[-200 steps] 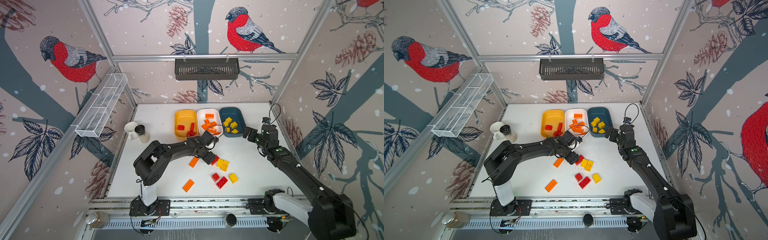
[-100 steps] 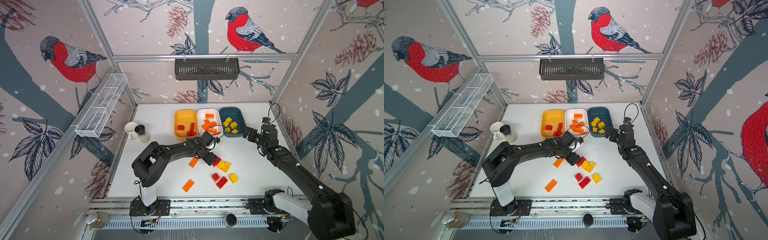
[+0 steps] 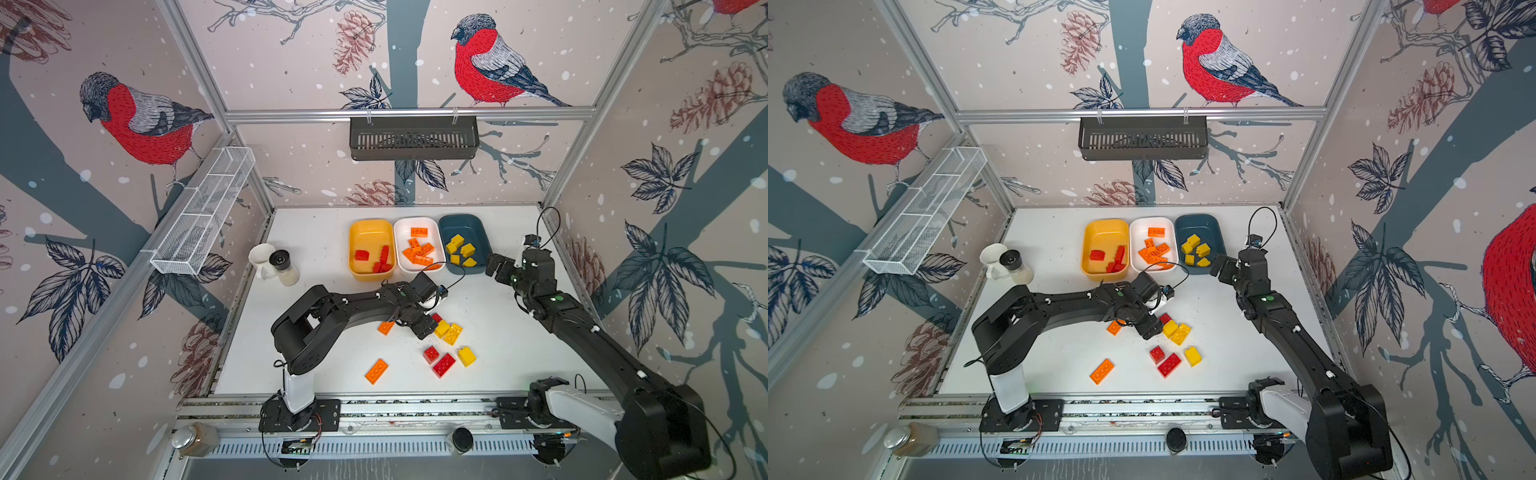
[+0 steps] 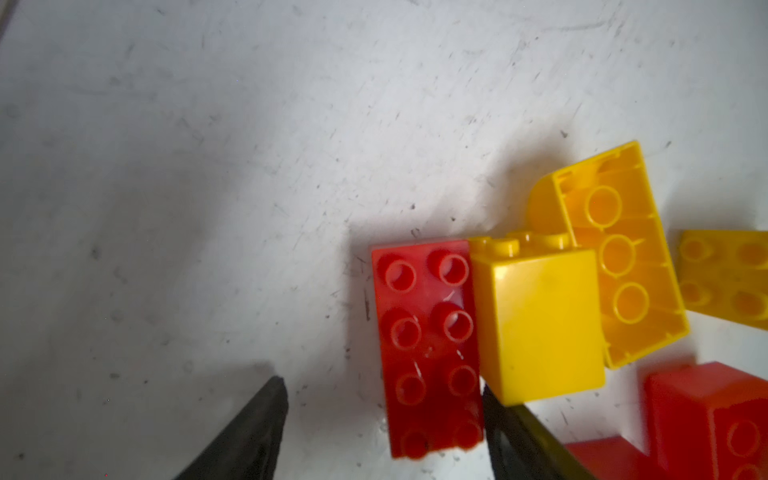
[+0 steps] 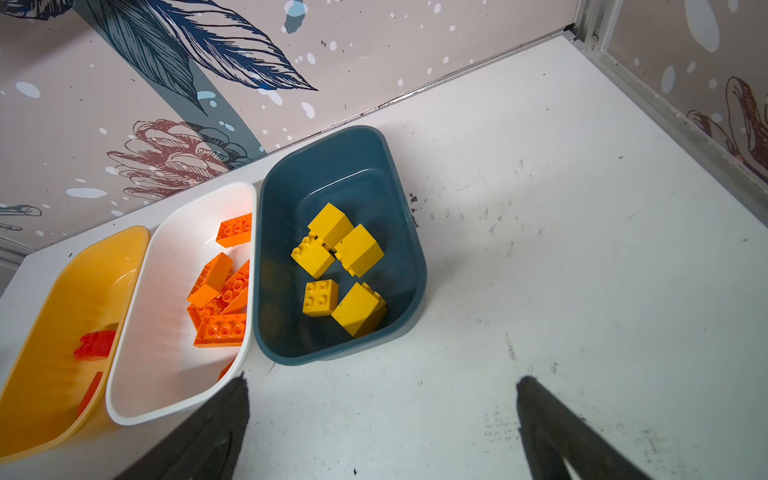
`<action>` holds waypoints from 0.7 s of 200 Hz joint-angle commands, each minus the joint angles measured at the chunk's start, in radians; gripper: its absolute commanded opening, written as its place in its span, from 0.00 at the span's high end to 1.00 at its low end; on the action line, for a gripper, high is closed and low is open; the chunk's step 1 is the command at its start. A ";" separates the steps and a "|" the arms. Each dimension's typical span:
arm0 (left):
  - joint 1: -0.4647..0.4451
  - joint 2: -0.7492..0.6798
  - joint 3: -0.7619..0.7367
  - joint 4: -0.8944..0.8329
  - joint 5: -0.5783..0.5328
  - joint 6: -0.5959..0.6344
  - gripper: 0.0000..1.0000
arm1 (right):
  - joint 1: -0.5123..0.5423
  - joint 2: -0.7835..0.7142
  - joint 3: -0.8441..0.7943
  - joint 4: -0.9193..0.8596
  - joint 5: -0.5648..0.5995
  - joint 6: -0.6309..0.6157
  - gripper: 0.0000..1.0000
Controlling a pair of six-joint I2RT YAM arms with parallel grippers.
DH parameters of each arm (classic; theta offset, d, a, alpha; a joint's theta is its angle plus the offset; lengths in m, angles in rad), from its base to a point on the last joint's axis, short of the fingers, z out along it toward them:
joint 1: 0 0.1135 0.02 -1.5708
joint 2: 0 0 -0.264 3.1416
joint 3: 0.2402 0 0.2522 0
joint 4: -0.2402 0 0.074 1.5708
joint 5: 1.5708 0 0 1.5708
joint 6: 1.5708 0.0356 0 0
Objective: Sort the legos into containers by color
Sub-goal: 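Reach the left gripper to a red brick in the pile and grasp it, then carry the red brick with the left gripper and release it into the yellow tub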
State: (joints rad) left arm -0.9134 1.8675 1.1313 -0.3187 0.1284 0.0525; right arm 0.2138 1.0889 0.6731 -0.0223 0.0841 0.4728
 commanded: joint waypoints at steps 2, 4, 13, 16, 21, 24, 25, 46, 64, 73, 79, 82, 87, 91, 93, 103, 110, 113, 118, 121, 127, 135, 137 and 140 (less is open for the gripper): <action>-0.001 0.025 0.024 0.006 -0.050 0.006 0.31 | 0.001 0.001 0.005 -0.001 0.013 0.010 0.00; -0.001 0.027 0.025 0.008 -0.048 0.006 0.32 | 0.002 0.001 0.004 0.000 0.012 0.010 0.00; -0.001 0.036 0.032 0.014 -0.033 0.006 0.35 | 0.003 0.003 0.003 0.003 0.002 0.006 0.00; -0.001 0.038 0.034 0.015 -0.027 0.006 0.36 | 0.003 0.003 0.003 0.004 -0.005 0.001 0.00; -0.001 0.042 0.038 0.020 -0.017 0.005 0.37 | 0.002 0.004 0.002 0.009 -0.019 -0.005 0.00; 0.000 0.044 0.040 0.022 -0.012 0.004 0.38 | 0.002 0.005 0.001 0.011 -0.029 -0.009 0.00; -0.001 0.044 0.040 0.022 -0.010 0.004 0.39 | 0.002 0.007 0.001 0.011 -0.034 -0.010 0.00; 0.001 0.040 0.030 0.044 -0.003 -0.004 0.50 | 0.025 0.010 -0.005 0.008 -0.069 -0.041 0.00; 0.013 0.019 0.004 0.066 0.009 -0.016 0.59 | 0.058 0.009 -0.016 -0.006 -0.057 -0.066 0.01; 0.027 0.005 -0.007 0.074 0.019 -0.028 0.61 | 0.074 0.010 -0.019 -0.016 -0.055 -0.070 0.01; 0.038 -0.006 -0.012 0.076 0.029 -0.036 0.62 | 0.082 0.012 -0.020 -0.024 -0.055 -0.070 0.01; 0.044 -0.011 -0.014 0.077 0.036 -0.040 0.63 | 0.088 0.013 -0.020 -0.028 -0.054 -0.070 0.00; 0.052 -0.023 -0.016 0.080 0.045 -0.049 0.64 | 0.098 0.016 -0.021 -0.033 -0.052 -0.069 0.00; 0.061 -0.032 -0.018 0.083 0.052 -0.054 0.65 | 0.108 0.017 -0.022 -0.038 -0.050 -0.069 0.01; 0.064 -0.038 -0.021 0.086 0.054 -0.057 0.65 | 0.113 0.019 -0.023 -0.039 -0.049 -0.068 0.01; 0.080 -0.064 -0.032 0.100 0.062 -0.070 0.66 | 0.141 0.027 -0.024 -0.049 -0.041 -0.065 0.01; 0.094 -0.087 -0.041 0.112 0.060 -0.082 0.68 | 0.163 0.033 -0.024 -0.056 -0.033 -0.063 0.00; 0.101 -0.096 -0.044 0.117 0.059 -0.087 0.68 | 0.174 0.036 -0.024 -0.059 -0.030 -0.060 0.00; 0.112 -0.113 -0.047 0.125 0.058 -0.097 0.69 | 0.191 0.041 -0.024 -0.065 -0.025 -0.057 0.01; 0.119 -0.124 -0.052 0.130 0.057 -0.105 0.69 | 0.203 0.045 -0.024 -0.069 -0.021 -0.056 0.00; 0.134 -0.148 -0.061 0.146 0.055 -0.119 0.69 | 0.224 0.055 -0.023 -0.076 -0.018 -0.049 0.01; 0.159 -0.180 -0.072 0.167 0.040 -0.143 0.69 | 0.259 0.069 -0.023 -0.087 -0.017 -0.040 0.00; 0.164 -0.189 -0.076 0.172 0.037 -0.149 0.69 | 0.266 0.072 -0.022 -0.090 -0.016 -0.038 0.01; 0.174 -0.201 -0.080 0.179 0.034 -0.159 0.69 | 0.279 0.078 -0.021 -0.096 -0.016 -0.034 0.00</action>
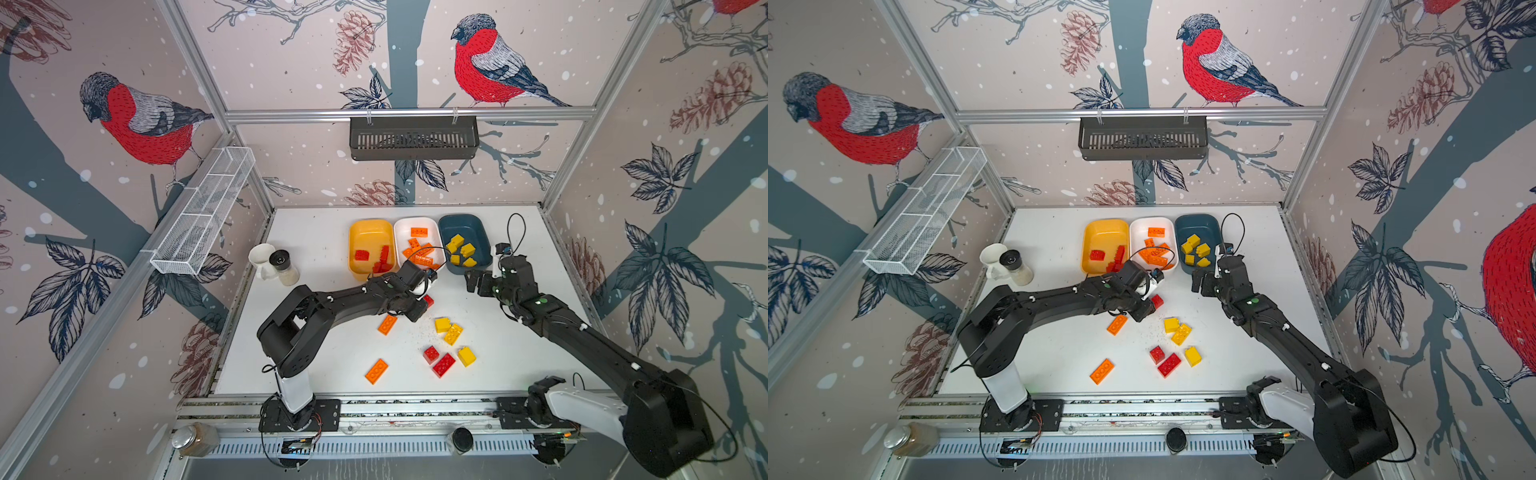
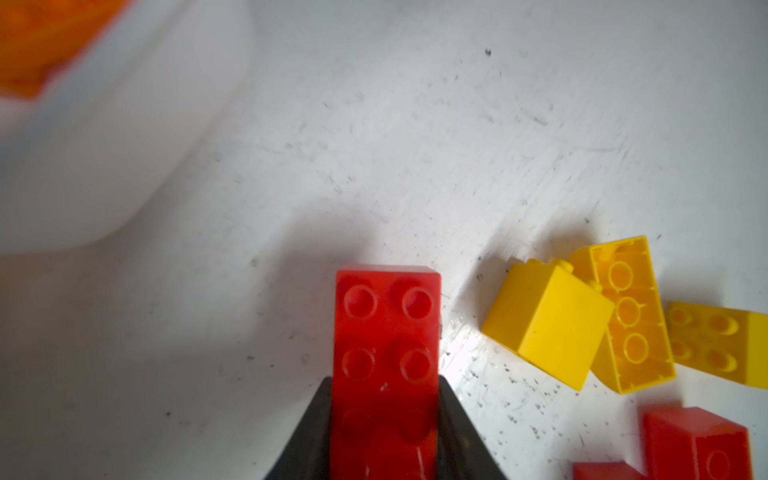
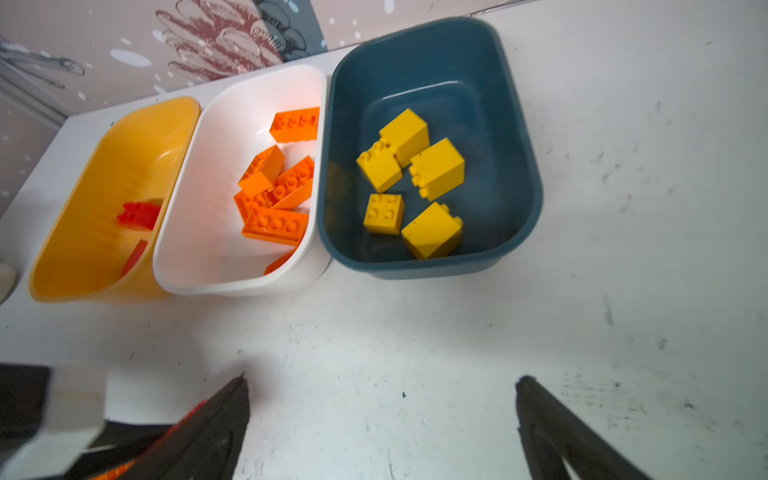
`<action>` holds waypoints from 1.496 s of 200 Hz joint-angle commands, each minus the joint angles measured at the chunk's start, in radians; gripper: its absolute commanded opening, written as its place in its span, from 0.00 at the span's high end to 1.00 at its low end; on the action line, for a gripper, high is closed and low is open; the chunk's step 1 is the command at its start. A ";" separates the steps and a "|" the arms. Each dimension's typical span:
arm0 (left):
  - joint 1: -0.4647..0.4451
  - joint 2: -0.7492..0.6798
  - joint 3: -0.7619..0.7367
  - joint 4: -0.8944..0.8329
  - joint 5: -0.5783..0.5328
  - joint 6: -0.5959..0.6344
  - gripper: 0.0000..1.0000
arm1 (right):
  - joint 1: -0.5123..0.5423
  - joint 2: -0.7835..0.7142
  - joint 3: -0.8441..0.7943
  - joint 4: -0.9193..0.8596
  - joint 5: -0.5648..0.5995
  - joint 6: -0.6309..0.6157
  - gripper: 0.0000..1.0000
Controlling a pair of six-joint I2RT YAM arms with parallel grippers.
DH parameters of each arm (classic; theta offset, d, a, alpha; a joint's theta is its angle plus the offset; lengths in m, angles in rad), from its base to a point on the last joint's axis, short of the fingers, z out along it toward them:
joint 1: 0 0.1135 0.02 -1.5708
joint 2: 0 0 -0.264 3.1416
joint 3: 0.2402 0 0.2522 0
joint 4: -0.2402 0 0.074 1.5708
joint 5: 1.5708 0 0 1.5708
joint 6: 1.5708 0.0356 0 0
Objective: Sort the legos into containers by color
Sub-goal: 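Carry the red brick with the left gripper and release it into the yellow tub, then put a yellow brick in the teal tub with right gripper while left withdraws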
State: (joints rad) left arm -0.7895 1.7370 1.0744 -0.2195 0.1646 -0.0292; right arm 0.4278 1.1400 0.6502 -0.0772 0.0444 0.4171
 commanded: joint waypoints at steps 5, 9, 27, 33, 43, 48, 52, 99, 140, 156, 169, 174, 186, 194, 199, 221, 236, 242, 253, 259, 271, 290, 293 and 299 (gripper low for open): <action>0.068 -0.092 -0.031 0.093 -0.007 -0.095 0.69 | 0.084 0.038 0.004 -0.048 0.024 0.030 0.01; 0.083 -0.109 -0.034 0.104 -0.011 -0.110 0.69 | 0.098 0.048 0.006 -0.056 0.022 0.038 0.01; 0.159 -0.184 -0.066 0.159 -0.046 -0.197 0.69 | 0.171 0.094 0.018 -0.096 0.015 0.053 0.00; 0.187 -0.210 -0.071 0.177 -0.070 -0.225 0.69 | 0.198 0.107 0.025 -0.113 0.015 0.054 0.00; 0.222 -0.241 -0.106 0.200 -0.140 -0.277 0.69 | 0.239 0.146 0.038 -0.155 0.016 0.055 0.01; 0.234 -0.252 -0.116 0.211 -0.183 -0.292 0.69 | 0.262 0.161 0.047 -0.176 0.022 0.059 0.02; 0.242 -0.261 -0.122 0.217 -0.229 -0.306 0.69 | 0.276 0.172 0.053 -0.193 0.024 0.062 0.02; 0.319 -0.204 -0.094 0.239 -0.380 -0.399 0.68 | 0.396 0.289 0.115 -0.328 0.046 0.107 0.08; 0.337 -0.072 0.009 0.194 -0.390 -0.474 0.65 | 0.426 0.342 0.145 -0.343 0.020 0.109 0.21; 0.337 -0.020 0.075 0.135 -0.380 -0.495 0.58 | 0.433 0.367 0.166 -0.350 0.044 0.110 0.28; 0.338 0.013 0.121 0.090 -0.365 -0.502 0.46 | 0.440 0.380 0.180 -0.356 0.063 0.111 0.32; 0.337 0.017 0.128 0.085 -0.361 -0.503 0.41 | 0.442 0.386 0.184 -0.356 0.070 0.111 0.33; 0.338 0.020 0.132 0.091 -0.350 -0.505 0.31 | 0.446 0.392 0.189 -0.357 0.087 0.108 0.35; 0.338 0.017 0.128 0.096 -0.345 -0.506 0.27 | 0.448 0.399 0.192 -0.356 0.090 0.102 0.37; 0.337 0.013 0.125 0.099 -0.343 -0.507 0.24 | 0.449 0.405 0.194 -0.357 0.093 0.100 0.38; 0.338 -0.005 0.105 0.111 -0.340 -0.512 0.16 | 0.454 0.430 0.206 -0.355 0.106 0.094 0.43; 0.337 -0.013 0.099 0.108 -0.345 -0.515 0.03 | 0.458 0.445 0.214 -0.351 0.105 0.092 0.47; 0.338 -0.015 0.098 0.103 -0.351 -0.522 0.02 | 0.460 0.449 0.216 -0.349 0.107 0.091 0.49; 0.338 -0.017 0.094 0.098 -0.358 -0.527 0.02 | 0.461 0.459 0.214 -0.344 0.107 0.086 0.52; 0.338 -0.022 0.091 0.101 -0.357 -0.527 0.02 | 0.460 0.464 0.212 -0.341 0.108 0.080 0.53; 0.337 -0.026 0.083 0.111 -0.343 -0.520 0.02 | 0.458 0.474 0.212 -0.335 0.120 0.064 0.58; 0.337 -0.030 0.087 0.117 -0.302 -0.493 0.02 | 0.452 0.483 0.217 -0.338 0.142 0.041 0.66; 0.337 -0.030 0.088 0.117 -0.301 -0.494 0.02 | 0.450 0.483 0.219 -0.338 0.145 0.037 0.66; 0.336 -0.035 0.088 0.117 -0.300 -0.492 0.02 | 0.446 0.479 0.223 -0.340 0.148 0.026 0.67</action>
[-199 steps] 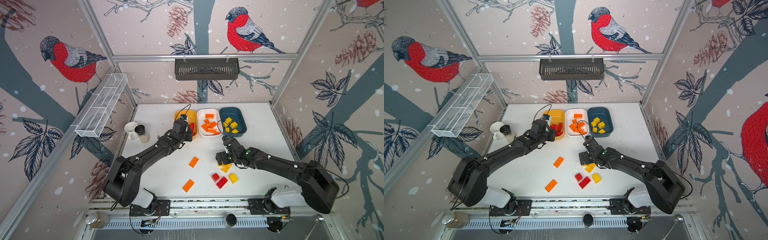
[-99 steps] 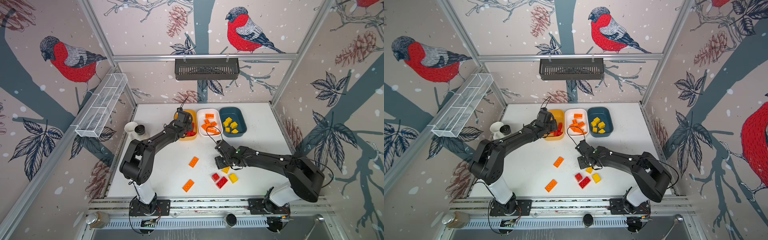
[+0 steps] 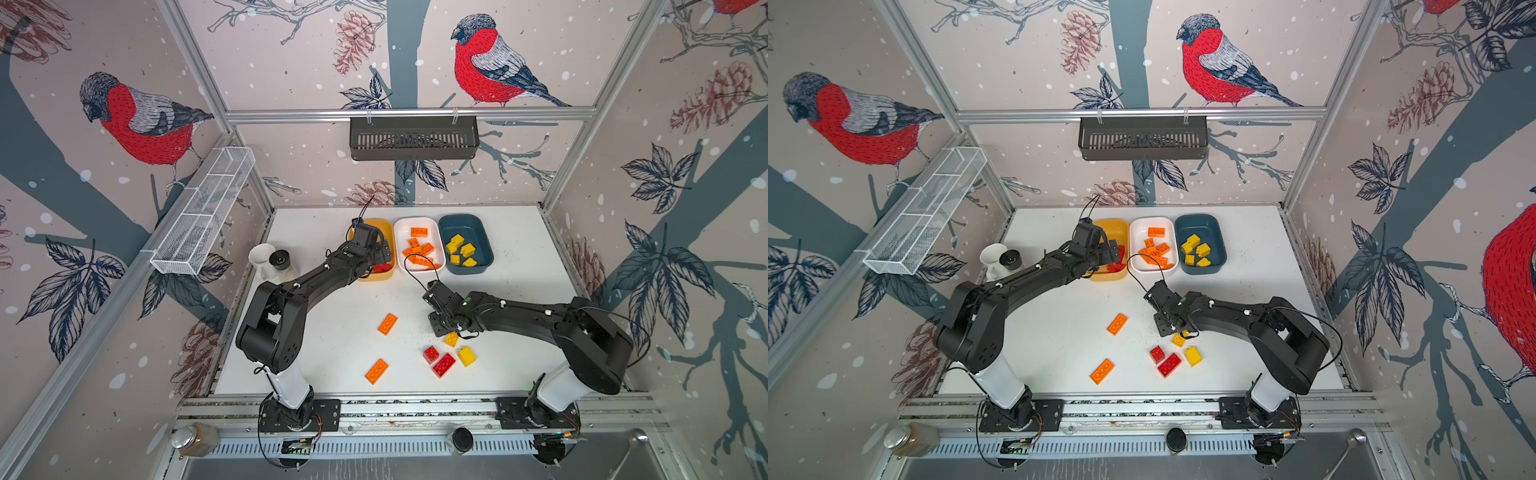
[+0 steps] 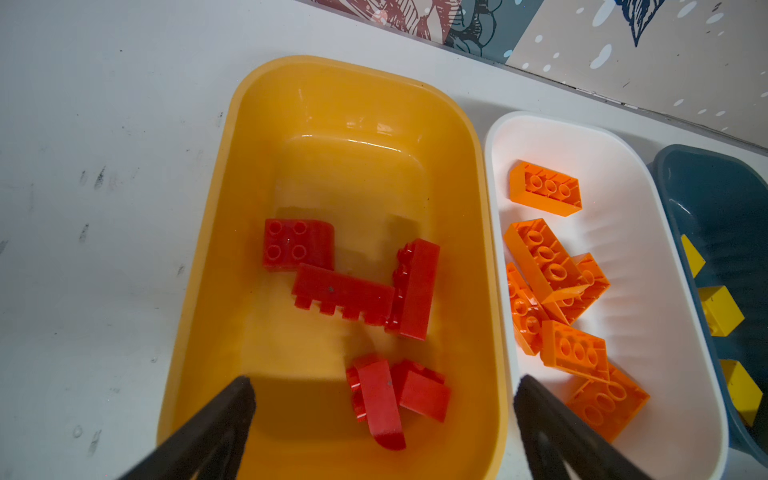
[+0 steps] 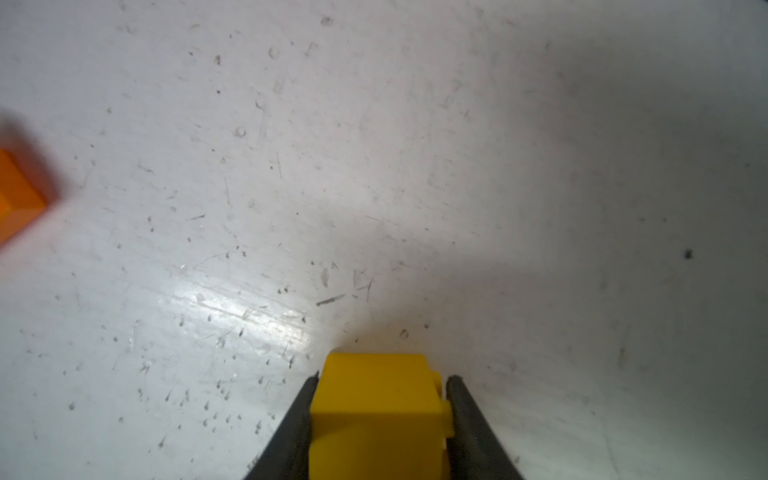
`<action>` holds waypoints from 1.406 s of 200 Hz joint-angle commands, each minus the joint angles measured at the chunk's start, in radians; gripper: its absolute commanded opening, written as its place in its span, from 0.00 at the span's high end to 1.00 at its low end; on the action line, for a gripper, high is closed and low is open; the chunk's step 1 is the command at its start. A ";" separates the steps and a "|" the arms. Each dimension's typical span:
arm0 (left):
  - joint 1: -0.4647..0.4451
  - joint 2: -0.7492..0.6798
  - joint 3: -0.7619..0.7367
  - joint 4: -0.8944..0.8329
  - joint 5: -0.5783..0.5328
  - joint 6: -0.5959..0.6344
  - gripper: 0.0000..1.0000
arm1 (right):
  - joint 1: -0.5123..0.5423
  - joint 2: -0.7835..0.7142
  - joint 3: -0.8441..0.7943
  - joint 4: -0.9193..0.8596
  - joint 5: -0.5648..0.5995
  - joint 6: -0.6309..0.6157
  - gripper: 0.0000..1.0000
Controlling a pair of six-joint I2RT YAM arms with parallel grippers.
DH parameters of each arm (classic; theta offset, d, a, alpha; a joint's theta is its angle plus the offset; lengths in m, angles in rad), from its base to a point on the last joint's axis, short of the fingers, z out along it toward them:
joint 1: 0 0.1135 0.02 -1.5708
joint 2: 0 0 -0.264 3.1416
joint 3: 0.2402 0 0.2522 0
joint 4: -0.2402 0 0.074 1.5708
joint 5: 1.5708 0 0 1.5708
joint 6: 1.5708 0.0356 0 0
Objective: Sort the legos into containers by color
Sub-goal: 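Put a yellow brick in the teal tub with right gripper while left withdraws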
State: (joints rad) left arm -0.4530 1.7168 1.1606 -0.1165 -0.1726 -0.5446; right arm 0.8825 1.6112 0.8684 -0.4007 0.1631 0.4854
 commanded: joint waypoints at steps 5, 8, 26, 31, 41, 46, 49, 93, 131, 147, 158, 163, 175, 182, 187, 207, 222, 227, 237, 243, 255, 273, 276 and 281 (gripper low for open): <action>-0.001 -0.018 0.002 0.015 0.038 0.026 0.02 | -0.012 0.005 0.008 -0.016 0.033 -0.051 0.67; 0.000 -0.020 0.000 0.015 0.038 0.029 0.02 | -0.015 0.003 0.010 -0.015 0.035 -0.056 0.68; -0.006 -0.043 -0.015 0.027 0.038 0.039 0.02 | -0.035 -0.020 0.019 -0.005 0.036 -0.089 0.74; -0.007 -0.051 -0.021 0.030 0.042 0.043 0.02 | -0.044 -0.027 0.021 0.002 0.027 -0.102 0.75; -0.011 -0.066 -0.031 0.036 0.050 0.056 0.02 | -0.064 -0.043 0.022 0.016 0.005 -0.129 0.75; -0.014 -0.073 -0.036 0.037 0.052 0.060 0.02 | -0.071 -0.053 0.023 0.024 0.001 -0.142 0.75; -0.016 -0.077 -0.038 0.037 0.052 0.064 0.02 | -0.078 -0.057 0.023 0.028 0.002 -0.148 0.76; -0.043 -0.133 -0.069 0.011 0.029 0.097 0.02 | -0.259 -0.124 0.089 0.139 -0.050 -0.216 0.78; -0.043 -0.165 -0.099 -0.010 0.019 0.091 0.02 | -0.419 -0.073 0.197 0.258 -0.097 -0.241 0.78; -0.044 -0.179 -0.106 -0.024 0.012 0.092 0.02 | -0.473 -0.021 0.253 0.258 -0.109 -0.235 0.78; -0.044 -0.190 -0.113 -0.031 0.008 0.097 0.02 | -0.505 0.014 0.279 0.264 -0.120 -0.224 0.78; -0.045 -0.194 -0.118 -0.034 0.007 0.098 0.02 | -0.517 0.029 0.289 0.265 -0.111 -0.219 0.78; -0.045 -0.201 -0.125 -0.045 0.006 0.100 0.02 | -0.535 0.064 0.315 0.261 -0.082 -0.218 0.77; -0.044 -0.206 -0.131 -0.050 0.008 0.102 0.02 | -0.541 0.082 0.328 0.258 -0.062 -0.218 0.77; -0.045 -0.209 -0.135 -0.053 0.010 0.104 0.02 | -0.544 0.095 0.339 0.254 -0.052 -0.218 0.77; -0.047 -0.224 -0.154 -0.064 0.007 0.107 0.02 | -0.547 0.139 0.370 0.247 -0.029 -0.227 0.76; -0.050 -0.237 -0.157 -0.075 0.003 0.107 0.02 | -0.547 0.163 0.390 0.237 -0.019 -0.225 0.74; -0.052 -0.243 -0.157 -0.080 0.002 0.106 0.02 | -0.548 0.168 0.396 0.235 -0.016 -0.223 0.72; -0.057 -0.252 -0.176 -0.095 -0.006 0.107 0.02 | -0.546 0.171 0.402 0.231 -0.011 -0.218 0.69; -0.059 -0.257 -0.182 -0.104 -0.010 0.107 0.02 | -0.546 0.171 0.403 0.232 -0.009 -0.216 0.66; -0.061 -0.267 -0.188 -0.125 -0.009 0.111 0.02 | -0.544 0.168 0.406 0.232 -0.006 -0.212 0.61; -0.071 -0.278 -0.195 -0.166 -0.007 0.122 0.02 | -0.542 0.155 0.409 0.226 0.016 -0.204 0.50; -0.072 -0.279 -0.197 -0.174 -0.007 0.126 0.02 | -0.542 0.154 0.408 0.225 0.018 -0.203 0.48; -0.077 -0.283 -0.199 -0.186 -0.007 0.130 0.02 | -0.539 0.147 0.408 0.222 0.021 -0.201 0.45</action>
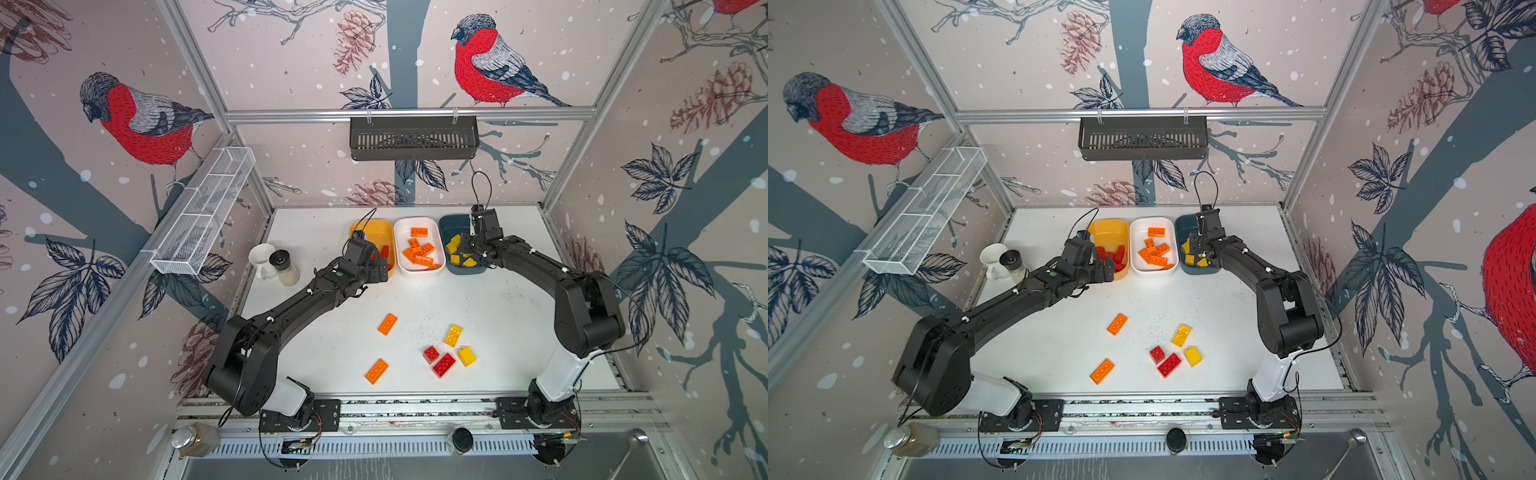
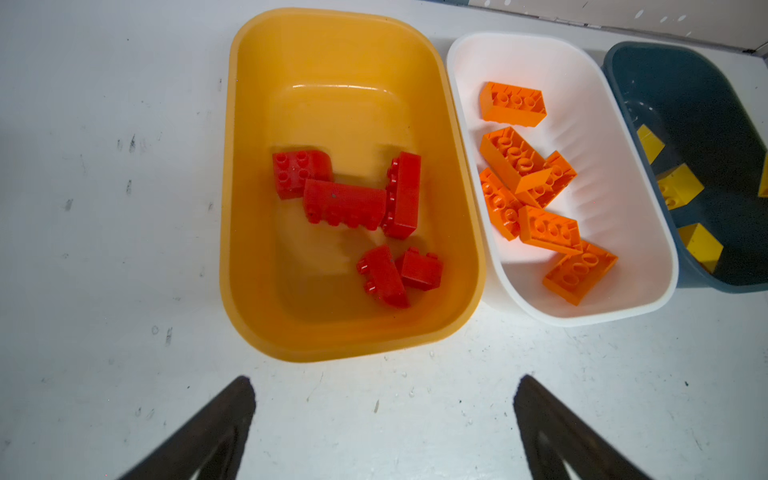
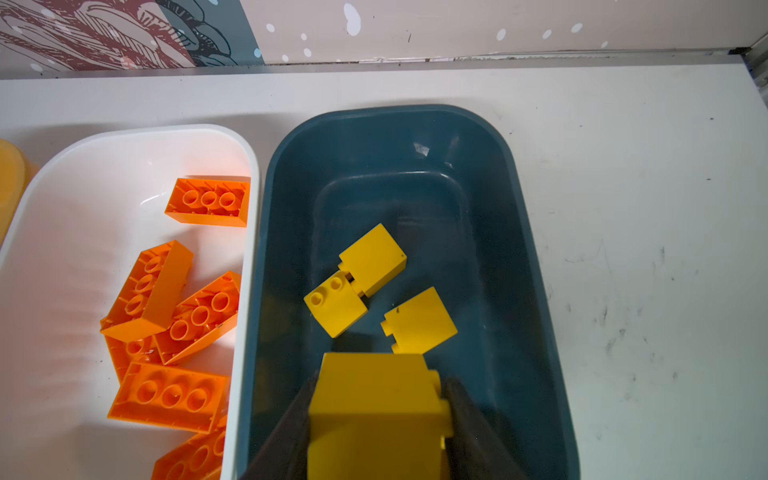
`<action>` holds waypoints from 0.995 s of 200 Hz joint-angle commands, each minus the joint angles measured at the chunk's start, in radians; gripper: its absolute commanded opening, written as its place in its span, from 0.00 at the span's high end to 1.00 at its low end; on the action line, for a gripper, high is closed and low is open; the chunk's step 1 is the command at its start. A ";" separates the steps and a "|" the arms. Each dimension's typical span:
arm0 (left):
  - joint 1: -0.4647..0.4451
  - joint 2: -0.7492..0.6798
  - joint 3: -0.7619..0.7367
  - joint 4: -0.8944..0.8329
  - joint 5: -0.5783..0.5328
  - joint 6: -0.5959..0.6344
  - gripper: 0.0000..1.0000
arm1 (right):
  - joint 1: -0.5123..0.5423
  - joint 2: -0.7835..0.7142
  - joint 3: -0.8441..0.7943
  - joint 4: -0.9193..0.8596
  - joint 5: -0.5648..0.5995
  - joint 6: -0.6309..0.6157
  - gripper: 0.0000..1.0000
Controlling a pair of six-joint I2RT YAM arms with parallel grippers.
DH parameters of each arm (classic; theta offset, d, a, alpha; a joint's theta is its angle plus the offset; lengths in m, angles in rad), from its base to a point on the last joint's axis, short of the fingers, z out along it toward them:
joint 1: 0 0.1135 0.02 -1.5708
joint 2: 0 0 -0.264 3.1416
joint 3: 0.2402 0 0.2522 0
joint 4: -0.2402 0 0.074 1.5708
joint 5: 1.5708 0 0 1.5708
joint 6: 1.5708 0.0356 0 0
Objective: Sort the legos into containers by color
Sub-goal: 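Put a yellow brick in the teal tub with right gripper while left withdraws, then grasp an orange brick from the pile with the left gripper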
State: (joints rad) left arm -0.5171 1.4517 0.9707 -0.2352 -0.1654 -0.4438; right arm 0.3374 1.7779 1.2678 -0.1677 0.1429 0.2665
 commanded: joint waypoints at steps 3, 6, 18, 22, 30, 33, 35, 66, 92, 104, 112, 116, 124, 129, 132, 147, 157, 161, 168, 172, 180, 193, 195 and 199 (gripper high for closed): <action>-0.015 -0.019 -0.011 -0.075 -0.013 0.032 0.02 | 0.006 -0.023 0.008 -0.013 0.043 0.020 0.44; -0.017 -0.021 -0.013 -0.082 -0.011 0.036 0.02 | 0.007 -0.026 0.009 -0.014 0.045 0.021 0.42; -0.029 -0.032 -0.022 -0.109 -0.003 0.051 0.02 | 0.009 -0.041 0.006 -0.020 0.047 0.026 0.37; -0.033 -0.034 -0.025 -0.119 -0.001 0.054 0.02 | 0.010 -0.047 0.003 -0.021 0.047 0.028 0.35; -0.039 -0.040 -0.029 -0.139 0.014 0.065 0.03 | 0.012 -0.058 -0.002 -0.022 0.043 0.033 0.32; -0.040 -0.042 -0.031 -0.145 0.024 0.067 0.02 | 0.012 -0.063 -0.003 -0.021 0.041 0.034 0.31; -0.040 -0.043 -0.032 -0.149 0.031 0.069 0.02 | 0.011 -0.066 -0.004 -0.021 0.038 0.034 0.31; -0.058 -0.057 -0.048 -0.214 0.098 0.096 0.03 | 0.025 -0.122 -0.034 -0.009 0.014 0.049 0.24; -0.077 -0.057 -0.060 -0.247 0.150 0.125 0.03 | 0.030 -0.183 -0.074 0.022 -0.001 0.067 0.17; -0.084 -0.046 -0.067 -0.250 0.182 0.135 0.03 | 0.031 -0.214 -0.096 0.040 -0.007 0.076 0.01; -0.091 -0.037 -0.070 -0.248 0.205 0.143 0.03 | 0.031 -0.234 -0.109 0.051 -0.009 0.082 0.00; -0.097 -0.029 -0.072 -0.247 0.212 0.145 0.03 | 0.031 -0.244 -0.117 0.058 -0.009 0.086 0.00; -0.110 -0.013 -0.070 -0.244 0.219 0.151 0.03 | 0.031 -0.262 -0.133 0.072 -0.005 0.096 0.00; -0.120 -0.002 -0.068 -0.242 0.220 0.155 0.04 | 0.031 -0.274 -0.144 0.081 -0.003 0.103 0.00; -0.126 0.006 -0.065 -0.241 0.221 0.157 0.04 | 0.031 -0.281 -0.150 0.085 -0.002 0.106 0.00; -0.162 0.050 -0.049 -0.244 0.198 0.164 0.05 | 0.029 -0.309 -0.177 0.102 0.002 0.117 0.00; -0.174 0.082 -0.041 -0.247 0.183 0.167 0.06 | 0.030 -0.324 -0.190 0.105 0.008 0.120 0.00; -0.177 0.094 -0.039 -0.247 0.185 0.168 0.07 | 0.030 -0.328 -0.193 0.105 0.010 0.121 0.00; -0.180 0.114 -0.037 -0.244 0.193 0.172 0.09 | 0.030 -0.336 -0.200 0.104 0.016 0.122 0.00; -0.182 0.123 -0.035 -0.243 0.200 0.176 0.10 | 0.030 -0.340 -0.203 0.103 0.022 0.123 0.00; -0.189 0.137 -0.038 -0.237 0.217 0.184 0.11 | 0.030 -0.347 -0.209 0.100 0.032 0.120 0.00; -0.196 0.155 -0.041 -0.229 0.227 0.193 0.13 | 0.027 -0.355 -0.217 0.095 0.043 0.119 0.01; -0.196 0.157 -0.044 -0.228 0.228 0.194 0.14 | 0.026 -0.356 -0.218 0.095 0.043 0.118 0.00; -0.196 0.164 -0.046 -0.227 0.226 0.193 0.15 | 0.026 -0.360 -0.220 0.094 0.041 0.117 0.00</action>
State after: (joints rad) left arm -0.7036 1.5898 0.9268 -0.4603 0.0265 -0.2810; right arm 0.3664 1.4364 1.0592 -0.0975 0.1535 0.3702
